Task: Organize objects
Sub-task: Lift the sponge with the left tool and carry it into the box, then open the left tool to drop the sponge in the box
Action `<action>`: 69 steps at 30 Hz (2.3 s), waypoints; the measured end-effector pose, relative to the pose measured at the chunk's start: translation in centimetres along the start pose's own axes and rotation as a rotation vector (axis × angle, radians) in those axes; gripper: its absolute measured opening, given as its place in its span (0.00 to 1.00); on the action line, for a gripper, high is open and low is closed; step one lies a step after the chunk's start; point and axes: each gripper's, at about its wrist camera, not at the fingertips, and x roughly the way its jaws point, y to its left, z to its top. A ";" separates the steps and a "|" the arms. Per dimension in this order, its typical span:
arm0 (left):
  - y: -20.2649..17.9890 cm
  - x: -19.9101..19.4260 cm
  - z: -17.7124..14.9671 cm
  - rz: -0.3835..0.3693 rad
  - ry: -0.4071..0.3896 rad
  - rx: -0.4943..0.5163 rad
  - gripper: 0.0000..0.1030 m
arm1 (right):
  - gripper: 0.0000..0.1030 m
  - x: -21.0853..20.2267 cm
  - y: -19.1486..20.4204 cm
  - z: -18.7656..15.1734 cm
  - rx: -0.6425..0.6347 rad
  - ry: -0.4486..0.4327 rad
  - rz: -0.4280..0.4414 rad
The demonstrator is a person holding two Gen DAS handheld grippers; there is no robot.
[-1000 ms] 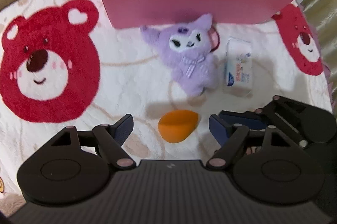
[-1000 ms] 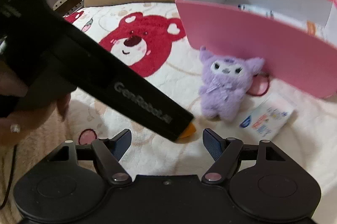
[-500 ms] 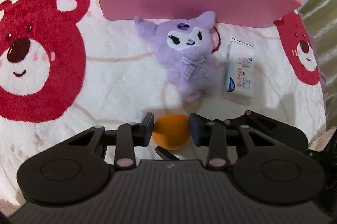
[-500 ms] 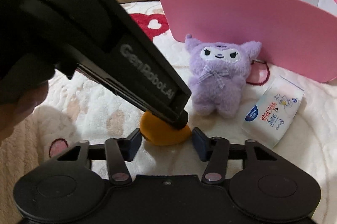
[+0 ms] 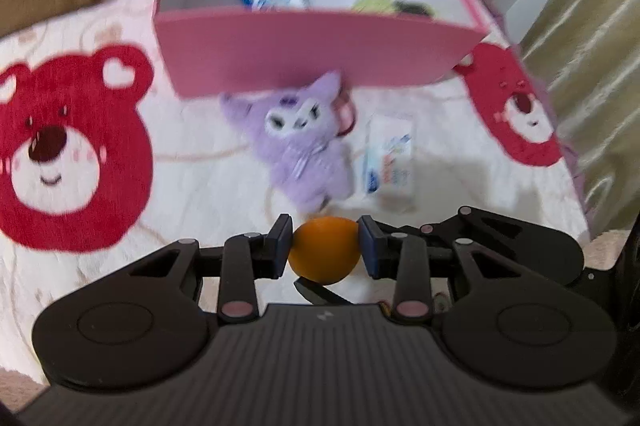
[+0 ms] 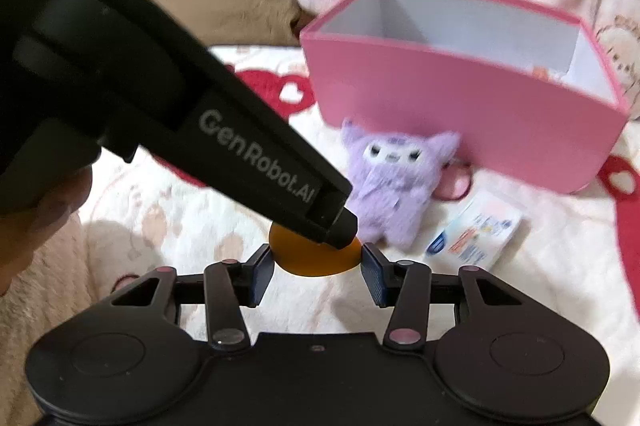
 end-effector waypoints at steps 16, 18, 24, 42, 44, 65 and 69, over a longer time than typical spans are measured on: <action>-4.5 -8.7 7.7 -0.036 -0.164 0.073 0.33 | 0.51 -7.8 -2.5 8.8 -0.093 -0.142 -0.068; -4.8 -9.2 9.0 -0.038 -0.183 0.072 0.33 | 0.51 -8.2 -3.5 10.9 -0.084 -0.145 -0.069; -5.1 -8.8 12.7 -0.043 -0.217 0.055 0.34 | 0.51 -7.2 -5.9 15.4 -0.071 -0.113 -0.062; 1.3 5.1 19.0 -0.141 -0.191 -0.190 0.34 | 0.51 7.7 -15.1 20.0 -0.207 0.165 -0.033; 2.1 6.5 18.9 -0.149 -0.186 -0.210 0.34 | 0.51 9.0 -15.9 19.8 -0.186 0.188 -0.010; 3.7 11.6 17.9 -0.141 -0.141 -0.263 0.34 | 0.63 11.1 -18.0 18.4 -0.128 0.238 0.009; 2.1 9.0 18.0 -0.100 -0.133 -0.173 0.38 | 0.63 7.3 -17.8 18.4 -0.123 0.169 0.013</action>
